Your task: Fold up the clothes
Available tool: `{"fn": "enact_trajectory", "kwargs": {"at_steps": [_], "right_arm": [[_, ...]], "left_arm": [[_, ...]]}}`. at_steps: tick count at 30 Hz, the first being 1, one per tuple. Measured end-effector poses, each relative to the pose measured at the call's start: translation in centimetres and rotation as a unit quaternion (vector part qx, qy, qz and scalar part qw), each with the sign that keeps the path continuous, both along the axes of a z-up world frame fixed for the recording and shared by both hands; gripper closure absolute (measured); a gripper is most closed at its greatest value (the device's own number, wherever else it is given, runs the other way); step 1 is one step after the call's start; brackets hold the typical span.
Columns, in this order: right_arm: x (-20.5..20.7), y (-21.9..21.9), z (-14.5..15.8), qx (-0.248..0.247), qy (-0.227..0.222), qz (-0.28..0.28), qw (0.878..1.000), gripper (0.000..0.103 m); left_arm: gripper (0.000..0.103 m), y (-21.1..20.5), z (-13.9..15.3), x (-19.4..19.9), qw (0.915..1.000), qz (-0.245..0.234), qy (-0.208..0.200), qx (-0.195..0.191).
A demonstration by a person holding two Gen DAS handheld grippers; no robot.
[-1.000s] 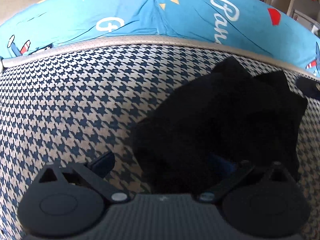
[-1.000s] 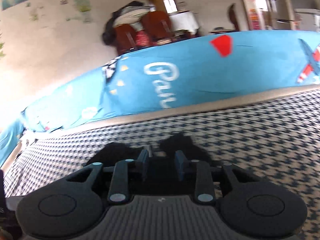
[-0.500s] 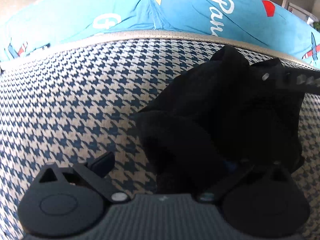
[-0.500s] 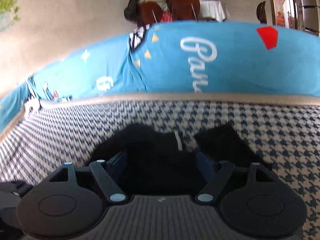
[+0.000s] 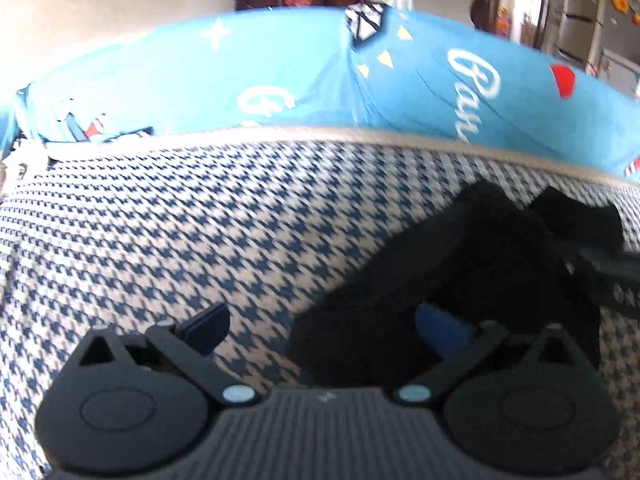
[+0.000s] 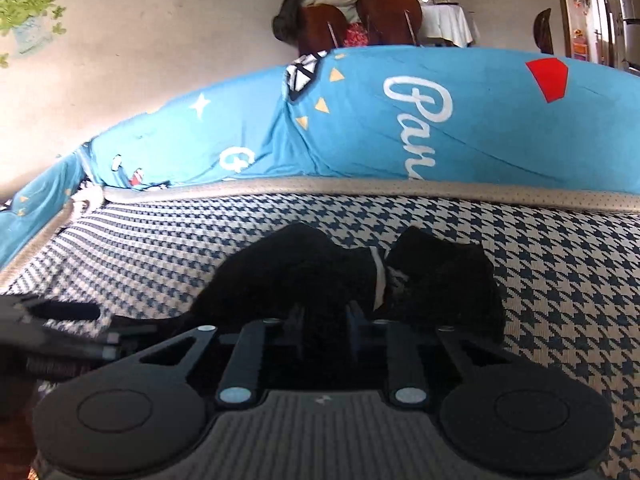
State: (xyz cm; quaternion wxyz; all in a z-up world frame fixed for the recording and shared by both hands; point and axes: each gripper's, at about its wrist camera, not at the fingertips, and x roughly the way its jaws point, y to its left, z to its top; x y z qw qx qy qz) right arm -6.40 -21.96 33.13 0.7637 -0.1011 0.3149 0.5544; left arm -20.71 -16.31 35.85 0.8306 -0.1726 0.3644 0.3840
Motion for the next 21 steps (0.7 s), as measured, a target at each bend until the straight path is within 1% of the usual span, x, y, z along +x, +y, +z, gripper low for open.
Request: {"fn": "enact_trajectory", "kwargs": {"at_steps": [2,6,7,10,17,20,21], "right_arm": [[-0.4,-0.5,0.4,0.008,0.000,0.014,1.000,0.082],[-1.2,-1.9,0.8,0.018,0.016,0.057,0.998,0.082],[-1.6,-2.2,0.8,0.016,0.014,0.069,0.997,0.082],[-2.8,-3.0,0.7,0.006,0.009,0.104,0.995,0.082],[-5.6,-4.2,-0.7,-0.033,0.005,0.178,0.983,0.083],[-6.0,-4.5,-1.0,-0.042,-0.007,0.189,0.981,0.083],[-5.8,-4.6,-0.7,-0.036,-0.008,0.182,0.983,0.082]], "left_arm": [[0.000,0.4,0.5,-0.4,0.9999,0.011,-0.008,0.000],[0.000,1.5,1.4,-0.9,0.9992,0.033,-0.023,-0.006],[0.000,1.6,1.8,-1.5,0.9990,0.035,-0.026,-0.008],[0.000,1.7,2.1,-1.7,0.9987,0.042,-0.029,-0.001],[0.000,1.3,1.9,-0.7,0.9989,0.036,-0.031,-0.001],[0.000,1.1,1.6,0.0,0.9992,0.026,-0.029,-0.008],[0.000,1.1,1.5,0.2,0.9993,0.025,-0.027,-0.009]]}}
